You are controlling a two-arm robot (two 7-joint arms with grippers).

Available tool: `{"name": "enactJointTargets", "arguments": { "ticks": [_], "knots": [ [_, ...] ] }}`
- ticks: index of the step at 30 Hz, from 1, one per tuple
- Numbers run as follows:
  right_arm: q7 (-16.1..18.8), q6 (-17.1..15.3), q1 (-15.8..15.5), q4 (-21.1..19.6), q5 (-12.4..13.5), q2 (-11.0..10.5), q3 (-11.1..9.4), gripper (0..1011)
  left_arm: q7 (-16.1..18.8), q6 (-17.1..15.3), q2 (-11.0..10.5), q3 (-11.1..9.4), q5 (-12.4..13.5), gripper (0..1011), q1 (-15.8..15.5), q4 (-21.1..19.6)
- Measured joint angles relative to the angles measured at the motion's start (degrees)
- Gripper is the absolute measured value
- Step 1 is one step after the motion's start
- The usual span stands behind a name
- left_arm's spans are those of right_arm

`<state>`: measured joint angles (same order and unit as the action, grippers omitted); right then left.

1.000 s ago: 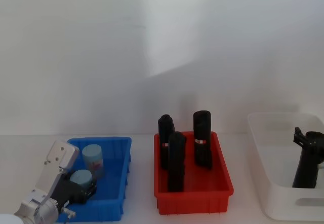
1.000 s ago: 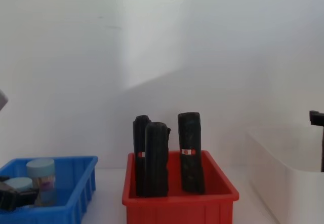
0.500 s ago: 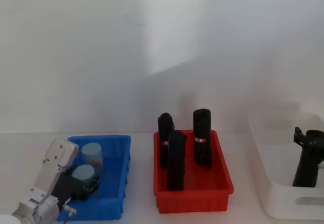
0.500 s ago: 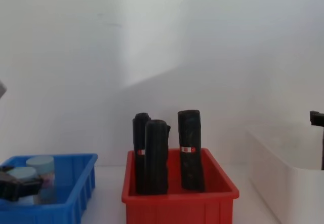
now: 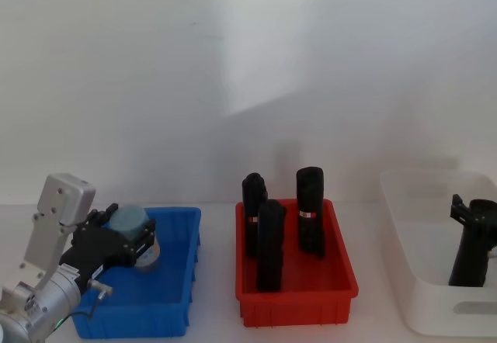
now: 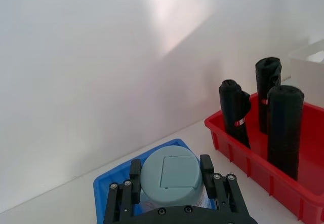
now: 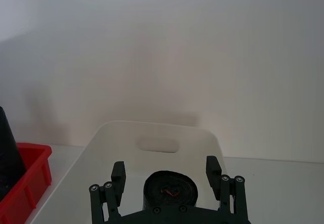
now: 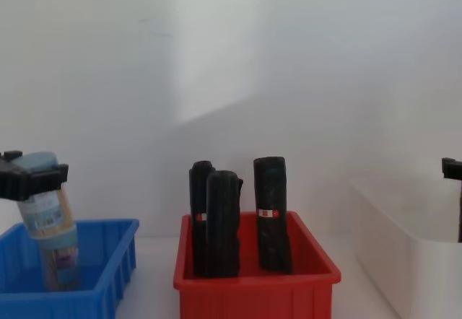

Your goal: Pick the cotton swabs from the blue box and place them into the white box.

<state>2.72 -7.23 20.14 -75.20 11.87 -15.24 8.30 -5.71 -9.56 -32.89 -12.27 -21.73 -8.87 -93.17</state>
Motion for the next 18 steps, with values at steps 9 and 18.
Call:
{"name": "enactJointTargets", "arguments": {
  "ticks": [9, 18],
  "knots": [
    [0.02, 0.0, 0.0, 0.0, -0.01, 0.0, 0.0, 1001, -1.29, 3.05, -1.84, 1.88, -5.03, 711, 1.98, -6.78],
    [1.8, 1.88, -0.19, -0.49, -0.9, 0.0, 0.27, 1001, -4.79, 4.27, -1.92, 2.27, -8.28, 711, 2.24, -10.64]
  ]
}}
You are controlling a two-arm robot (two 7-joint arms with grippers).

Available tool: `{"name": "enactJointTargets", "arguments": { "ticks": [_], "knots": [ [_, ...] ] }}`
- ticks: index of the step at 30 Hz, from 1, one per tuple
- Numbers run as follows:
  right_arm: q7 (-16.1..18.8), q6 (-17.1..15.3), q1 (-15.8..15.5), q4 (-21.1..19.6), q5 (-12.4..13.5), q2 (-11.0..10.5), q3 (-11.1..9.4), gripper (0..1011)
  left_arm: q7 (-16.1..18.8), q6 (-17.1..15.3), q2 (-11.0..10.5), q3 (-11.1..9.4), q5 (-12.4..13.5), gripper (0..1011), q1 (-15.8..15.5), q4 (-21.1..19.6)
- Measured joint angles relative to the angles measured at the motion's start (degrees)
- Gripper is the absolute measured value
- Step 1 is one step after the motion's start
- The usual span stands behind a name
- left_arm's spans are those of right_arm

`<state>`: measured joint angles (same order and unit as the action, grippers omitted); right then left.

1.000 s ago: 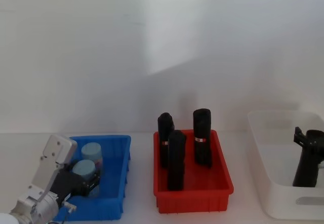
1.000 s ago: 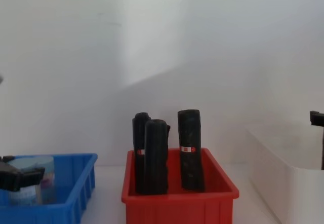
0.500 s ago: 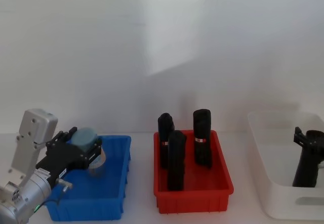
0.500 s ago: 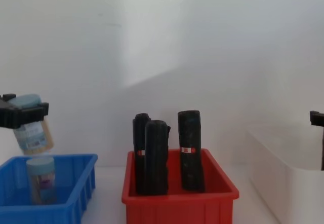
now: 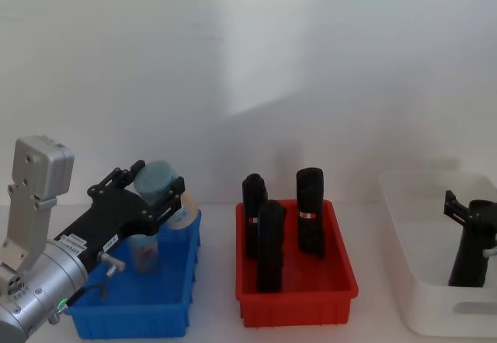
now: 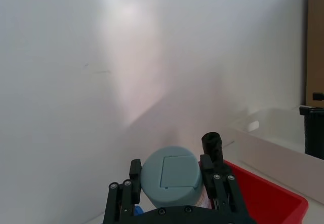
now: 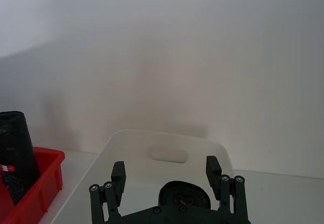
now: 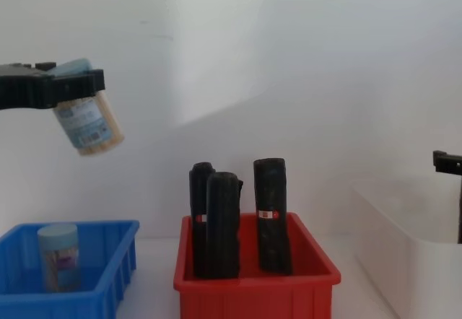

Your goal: Pick the cotton swabs from the blue box and place them into the white box.

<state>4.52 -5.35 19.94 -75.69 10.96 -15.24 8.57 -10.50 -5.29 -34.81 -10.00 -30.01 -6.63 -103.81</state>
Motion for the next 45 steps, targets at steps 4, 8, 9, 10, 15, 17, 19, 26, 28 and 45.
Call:
{"name": "enactJointTargets", "arguments": {
  "ticks": [4, 8, 9, 10, 15, 17, 19, 26, 28, 45],
  "knots": [
    [1.29, 1.61, -0.42, -1.0, -0.42, -0.1, 0.19, 1001, -1.76, 0.04, 0.69, -0.35, -0.84, 711, -0.41, -1.21],
    [3.32, 3.61, -1.09, -2.68, -0.55, -0.34, 0.32, 1001, -3.74, 0.04, 1.96, -1.17, -1.32, 711, -1.03, -2.18],
    [3.66, 3.89, -1.25, -3.08, -0.55, -0.42, 0.34, 1001, -4.01, 0.04, 2.15, -1.31, -1.34, 711, -1.12, -2.26],
    [4.03, 4.16, -1.34, -3.29, -0.54, -0.45, 0.35, 1001, -4.26, 0.04, 2.25, -1.38, -1.36, 711, -1.17, -2.31],
    [6.93, 6.03, -2.26, -6.01, 0.07, -0.85, 0.43, 1001, -6.24, 0.39, 3.48, -2.22, -1.34, 711, -1.84, -2.53],
    [7.96, 6.61, -2.5, -6.76, 0.36, -0.97, 0.45, 1001, -6.76, 0.52, 3.77, -2.43, -1.26, 711, -2.01, -2.53],
    [9.27, 7.3, -2.85, -7.89, 0.78, -1.17, 0.47, 1001, -7.6, 0.78, 4.19, -2.76, -1.0, 711, -2.27, -2.53],
    [12.95, 9.04, -2.59, -8.23, 1.35, -1.25, 0.72, 1001, -9.26, 1.61, 5.19, -3.62, 0.15, 711, -2.78, -3.08],
    [13.81, 9.14, -2.01, -7.44, 1.0, -0.94, 0.99, 1001, -9.58, 1.84, 5.45, -3.84, 0.55, 711, -2.9, -3.39],
    [23.1, 9.36, 4.11, 1.51, -1.99, 2.05, 3.76, 1001, -10.76, 3.42, 8.48, -5.7, 4.42, 711, -4.76, -4.17]
  ]
}}
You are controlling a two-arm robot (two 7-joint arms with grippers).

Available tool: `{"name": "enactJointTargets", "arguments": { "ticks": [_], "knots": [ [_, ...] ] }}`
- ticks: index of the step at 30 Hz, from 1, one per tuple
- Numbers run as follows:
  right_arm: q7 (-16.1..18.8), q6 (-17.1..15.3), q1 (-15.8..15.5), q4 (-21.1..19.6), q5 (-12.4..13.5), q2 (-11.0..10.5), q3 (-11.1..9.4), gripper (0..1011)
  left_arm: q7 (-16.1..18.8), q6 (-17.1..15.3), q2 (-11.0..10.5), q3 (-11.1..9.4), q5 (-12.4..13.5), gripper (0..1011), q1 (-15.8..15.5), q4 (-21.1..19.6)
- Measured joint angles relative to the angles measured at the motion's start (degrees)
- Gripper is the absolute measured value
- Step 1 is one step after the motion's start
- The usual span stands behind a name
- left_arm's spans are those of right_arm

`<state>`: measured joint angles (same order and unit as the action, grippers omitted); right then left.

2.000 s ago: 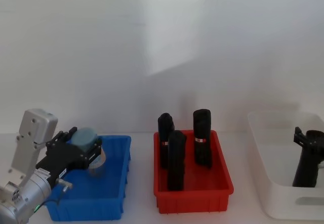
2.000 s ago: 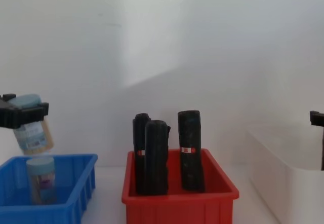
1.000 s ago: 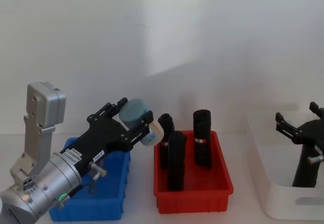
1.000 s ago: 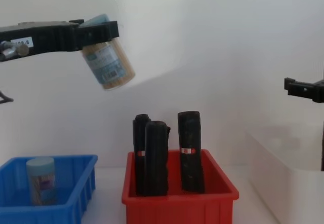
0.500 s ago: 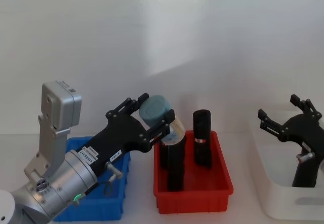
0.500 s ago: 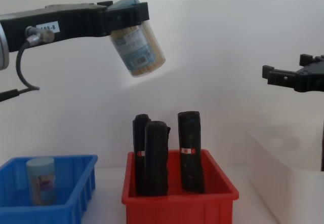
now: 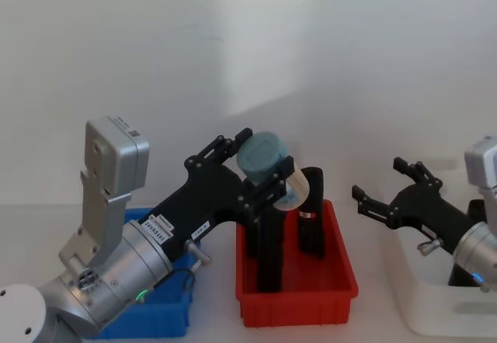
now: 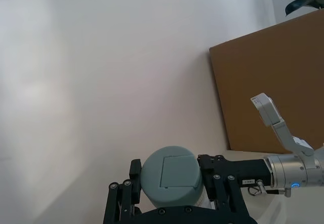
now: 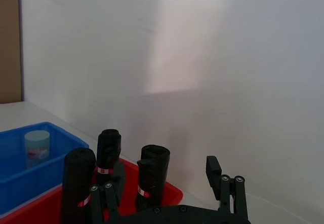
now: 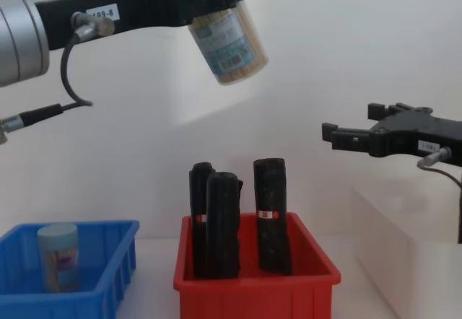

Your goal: Pick the cotton swabs from the blue box and place them into the white box.

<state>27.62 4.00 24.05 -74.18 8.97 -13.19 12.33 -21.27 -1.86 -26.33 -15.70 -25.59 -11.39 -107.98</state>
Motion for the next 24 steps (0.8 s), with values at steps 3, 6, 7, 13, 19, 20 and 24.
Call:
{"name": "enactJointTargets", "arguments": {
  "ticks": [3, 6, 7, 13, 19, 20, 24],
  "knots": [
    [2.97, -0.02, 1.27, 1.88, -0.38, 0.57, 0.6, 1001, -0.32, 0.35, 0.8, -0.39, 0.72, 711, -0.6, 0.45],
    [5.51, -0.14, 2.3, 3.4, -0.57, 0.99, 1.12, 1001, -0.65, 0.72, 1.54, -0.81, 1.63, 711, -1.17, 1.02],
    [6.96, -0.23, 2.7, 3.97, -0.65, 1.12, 1.31, 1001, -0.79, 0.91, 1.96, -1.02, 2.16, 711, -1.49, 1.33],
    [11.6, -0.68, 3.93, 5.55, -0.92, 1.46, 1.91, 1001, -1.03, 1.58, 3.37, -1.78, 4.08, 711, -2.55, 2.53],
    [16.98, -1.04, 4.95, 6.47, -1.76, 1.51, 2.52, 1001, -1.03, 2.05, 4.41, -2.35, 5.59, 711, -3.31, 3.5],
    [17.83, -1.04, 5.08, 6.53, -2.0, 1.48, 2.62, 1001, -1.03, 2.13, 4.68, -2.5, 5.92, 711, -3.48, 3.79],
    [20.44, -0.71, 5.4, 6.56, -2.99, 1.28, 2.96, 1001, -0.98, 2.26, 5.17, -2.76, 6.65, 711, -3.83, 4.44]
  ]
}}
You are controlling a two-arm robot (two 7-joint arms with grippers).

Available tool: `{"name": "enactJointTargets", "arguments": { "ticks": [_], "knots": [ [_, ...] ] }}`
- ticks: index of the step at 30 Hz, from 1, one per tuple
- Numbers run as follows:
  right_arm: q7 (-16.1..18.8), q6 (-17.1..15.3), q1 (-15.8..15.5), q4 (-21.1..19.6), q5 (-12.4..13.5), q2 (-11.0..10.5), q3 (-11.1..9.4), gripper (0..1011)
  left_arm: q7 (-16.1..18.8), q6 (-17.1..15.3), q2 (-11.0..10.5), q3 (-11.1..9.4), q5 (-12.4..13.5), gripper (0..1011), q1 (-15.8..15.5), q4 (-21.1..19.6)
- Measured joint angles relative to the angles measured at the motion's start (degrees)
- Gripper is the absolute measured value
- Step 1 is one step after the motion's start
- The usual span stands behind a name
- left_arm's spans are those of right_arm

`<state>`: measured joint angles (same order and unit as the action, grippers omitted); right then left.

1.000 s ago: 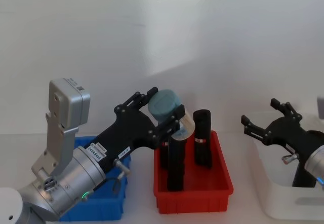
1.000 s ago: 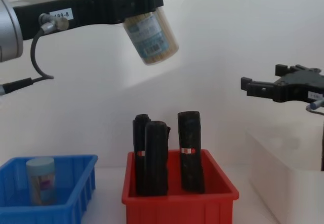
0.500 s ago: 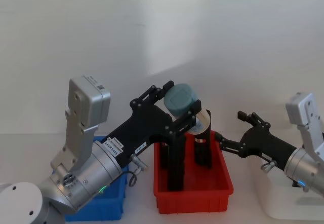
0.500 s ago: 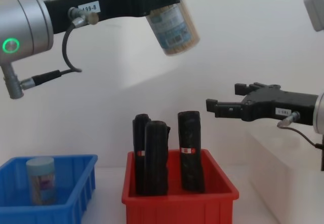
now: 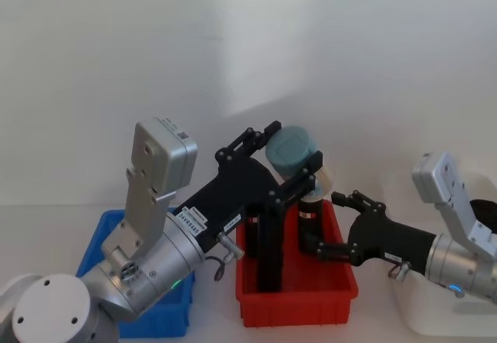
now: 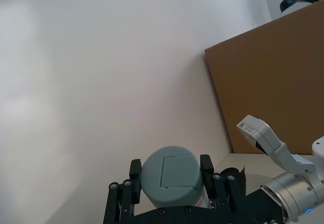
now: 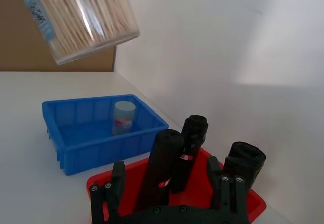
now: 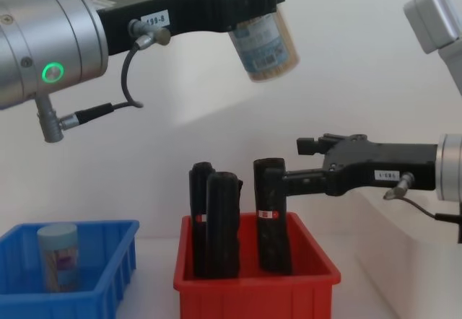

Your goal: Pick the cotton swabs from the blue box and place them into the white box.

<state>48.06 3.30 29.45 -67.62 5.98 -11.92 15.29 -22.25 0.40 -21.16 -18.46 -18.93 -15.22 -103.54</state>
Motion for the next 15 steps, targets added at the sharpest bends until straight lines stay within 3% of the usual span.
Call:
{"name": "enactJointTargets", "arguments": {
  "ticks": [7, 15],
  "knots": [
    [2.88, 1.5, 0.05, -1.11, -2.35, -0.64, 0.49, 1001, 0.06, -0.05, 0.69, -0.35, 0.76, 711, -0.54, 1.0],
    [3.23, 3.17, -0.28, -2.43, -3.86, -1.29, 0.72, 1001, -0.04, -0.58, 1.11, -0.63, 1.05, 711, -0.87, 1.82]
  ]
}}
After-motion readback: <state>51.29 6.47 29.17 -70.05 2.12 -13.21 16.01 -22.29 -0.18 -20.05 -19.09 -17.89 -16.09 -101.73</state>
